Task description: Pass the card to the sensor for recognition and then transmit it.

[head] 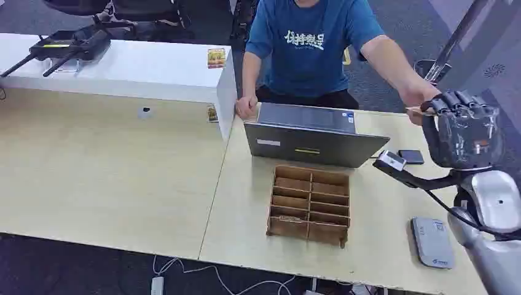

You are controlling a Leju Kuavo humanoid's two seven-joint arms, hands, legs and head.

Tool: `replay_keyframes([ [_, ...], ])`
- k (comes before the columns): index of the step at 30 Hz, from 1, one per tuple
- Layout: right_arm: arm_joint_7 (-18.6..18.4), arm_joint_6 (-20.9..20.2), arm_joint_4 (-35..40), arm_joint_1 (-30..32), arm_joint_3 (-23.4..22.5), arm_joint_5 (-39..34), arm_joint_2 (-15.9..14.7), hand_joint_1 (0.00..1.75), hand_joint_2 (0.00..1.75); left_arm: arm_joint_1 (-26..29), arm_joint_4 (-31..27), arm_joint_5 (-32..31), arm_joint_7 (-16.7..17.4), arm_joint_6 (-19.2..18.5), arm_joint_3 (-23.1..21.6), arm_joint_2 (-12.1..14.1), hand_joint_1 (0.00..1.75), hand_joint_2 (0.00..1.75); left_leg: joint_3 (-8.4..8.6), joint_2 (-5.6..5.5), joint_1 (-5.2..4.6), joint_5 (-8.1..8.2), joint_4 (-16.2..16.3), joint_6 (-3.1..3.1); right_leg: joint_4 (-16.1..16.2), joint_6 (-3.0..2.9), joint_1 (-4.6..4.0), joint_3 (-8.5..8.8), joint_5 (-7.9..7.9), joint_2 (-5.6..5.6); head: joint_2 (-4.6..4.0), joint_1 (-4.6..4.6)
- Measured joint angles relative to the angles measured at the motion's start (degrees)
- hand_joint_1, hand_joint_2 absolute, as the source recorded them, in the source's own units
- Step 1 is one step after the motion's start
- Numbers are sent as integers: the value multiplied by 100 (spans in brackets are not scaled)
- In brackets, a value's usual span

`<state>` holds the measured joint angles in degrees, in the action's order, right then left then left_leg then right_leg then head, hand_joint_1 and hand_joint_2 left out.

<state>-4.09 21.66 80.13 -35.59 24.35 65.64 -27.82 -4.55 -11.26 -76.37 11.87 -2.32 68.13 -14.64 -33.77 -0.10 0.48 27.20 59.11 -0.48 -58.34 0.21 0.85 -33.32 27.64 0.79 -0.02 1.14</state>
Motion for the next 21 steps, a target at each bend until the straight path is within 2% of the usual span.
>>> replay_keyframes([
  [21, 0, 7, -22, 0, 35, 44, 24, 175, 175, 0, 0, 7, 0, -9, 0, -4, 0, 0, 0, 0, 0, 0, 0, 0, 0, 0, 0, 0, 0, 0, 0, -2],
])
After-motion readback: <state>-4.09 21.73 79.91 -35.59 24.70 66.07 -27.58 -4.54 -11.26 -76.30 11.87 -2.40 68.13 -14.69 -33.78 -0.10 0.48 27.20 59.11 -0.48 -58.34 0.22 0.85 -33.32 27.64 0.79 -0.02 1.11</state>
